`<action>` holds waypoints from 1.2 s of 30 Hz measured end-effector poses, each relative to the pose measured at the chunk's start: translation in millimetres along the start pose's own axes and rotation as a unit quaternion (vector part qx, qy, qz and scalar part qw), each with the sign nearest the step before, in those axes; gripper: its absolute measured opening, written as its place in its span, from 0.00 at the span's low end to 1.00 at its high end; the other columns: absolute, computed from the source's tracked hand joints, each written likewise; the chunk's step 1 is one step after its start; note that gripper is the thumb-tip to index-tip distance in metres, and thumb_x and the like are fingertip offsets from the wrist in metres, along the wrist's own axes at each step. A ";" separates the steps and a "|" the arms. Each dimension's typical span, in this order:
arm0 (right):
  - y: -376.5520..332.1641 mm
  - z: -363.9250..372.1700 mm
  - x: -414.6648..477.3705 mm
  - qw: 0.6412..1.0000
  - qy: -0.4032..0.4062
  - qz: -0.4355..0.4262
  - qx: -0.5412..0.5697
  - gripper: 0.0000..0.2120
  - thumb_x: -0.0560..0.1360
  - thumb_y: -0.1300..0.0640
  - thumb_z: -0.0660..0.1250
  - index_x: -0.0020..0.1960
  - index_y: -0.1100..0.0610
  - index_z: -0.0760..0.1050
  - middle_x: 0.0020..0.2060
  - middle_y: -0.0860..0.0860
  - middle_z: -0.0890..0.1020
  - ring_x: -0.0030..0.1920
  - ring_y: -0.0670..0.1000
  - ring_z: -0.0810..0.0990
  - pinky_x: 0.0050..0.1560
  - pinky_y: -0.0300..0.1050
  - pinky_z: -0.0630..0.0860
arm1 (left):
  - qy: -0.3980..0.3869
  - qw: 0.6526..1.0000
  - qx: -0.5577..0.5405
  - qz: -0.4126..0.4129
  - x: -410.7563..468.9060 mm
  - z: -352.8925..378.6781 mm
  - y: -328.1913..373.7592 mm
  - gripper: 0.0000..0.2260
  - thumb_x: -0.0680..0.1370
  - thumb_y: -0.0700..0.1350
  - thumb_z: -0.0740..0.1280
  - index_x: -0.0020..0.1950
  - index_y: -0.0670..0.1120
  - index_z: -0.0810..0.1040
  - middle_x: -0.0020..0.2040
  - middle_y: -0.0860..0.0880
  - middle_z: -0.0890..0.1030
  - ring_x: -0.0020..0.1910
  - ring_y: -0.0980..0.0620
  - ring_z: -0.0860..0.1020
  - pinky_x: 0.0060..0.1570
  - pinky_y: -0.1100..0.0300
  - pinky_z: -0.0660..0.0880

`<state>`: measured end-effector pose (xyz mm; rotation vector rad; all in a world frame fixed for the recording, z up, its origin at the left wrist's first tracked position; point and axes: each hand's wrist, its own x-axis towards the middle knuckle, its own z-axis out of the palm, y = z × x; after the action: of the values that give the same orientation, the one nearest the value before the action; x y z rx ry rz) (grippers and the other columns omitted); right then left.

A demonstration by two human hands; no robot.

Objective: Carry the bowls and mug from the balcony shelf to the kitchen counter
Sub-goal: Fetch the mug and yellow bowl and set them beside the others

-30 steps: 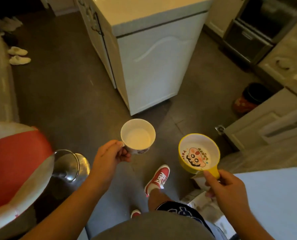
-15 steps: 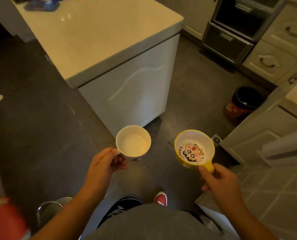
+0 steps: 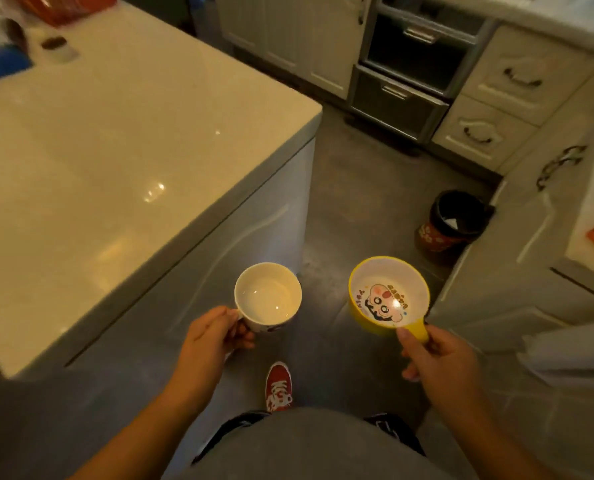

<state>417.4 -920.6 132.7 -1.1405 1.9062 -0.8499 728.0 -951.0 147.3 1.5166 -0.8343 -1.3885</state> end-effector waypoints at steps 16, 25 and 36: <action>25.7 -103.6 142.8 0.977 0.149 0.130 0.079 0.09 0.74 0.56 0.71 0.36 0.56 0.79 0.28 0.54 0.81 0.23 0.45 0.78 0.23 0.35 0.74 | -0.230 0.972 0.040 0.003 221.9 259.9 74.0 0.22 0.80 0.37 0.57 0.28 0.48 0.76 0.30 0.45 0.79 0.32 0.49 0.80 0.35 0.61 0.80; 9.0 -171.6 313.5 0.994 0.063 0.079 0.043 0.07 0.73 0.53 0.72 0.37 0.48 0.79 0.29 0.48 0.82 0.26 0.45 0.80 0.26 0.39 0.77 | -0.127 0.991 0.036 0.012 286.2 351.1 118.0 0.16 0.81 0.36 0.57 0.34 0.38 0.73 0.31 0.41 0.78 0.32 0.49 0.80 0.34 0.62 0.80; -73.2 -134.0 544.1 0.999 -0.025 -0.029 0.017 0.08 0.73 0.48 0.70 0.36 0.49 0.77 0.30 0.50 0.82 0.25 0.48 0.81 0.24 0.37 0.75 | 0.007 1.000 0.021 -0.008 408.4 355.5 142.5 0.22 0.81 0.38 0.56 0.28 0.48 0.77 0.32 0.43 0.81 0.34 0.46 0.80 0.41 0.52 0.79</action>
<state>156.4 -1421.6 119.6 -1.1906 1.8190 -0.8728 449.3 -1436.2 129.5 1.5659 -0.8490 -1.3770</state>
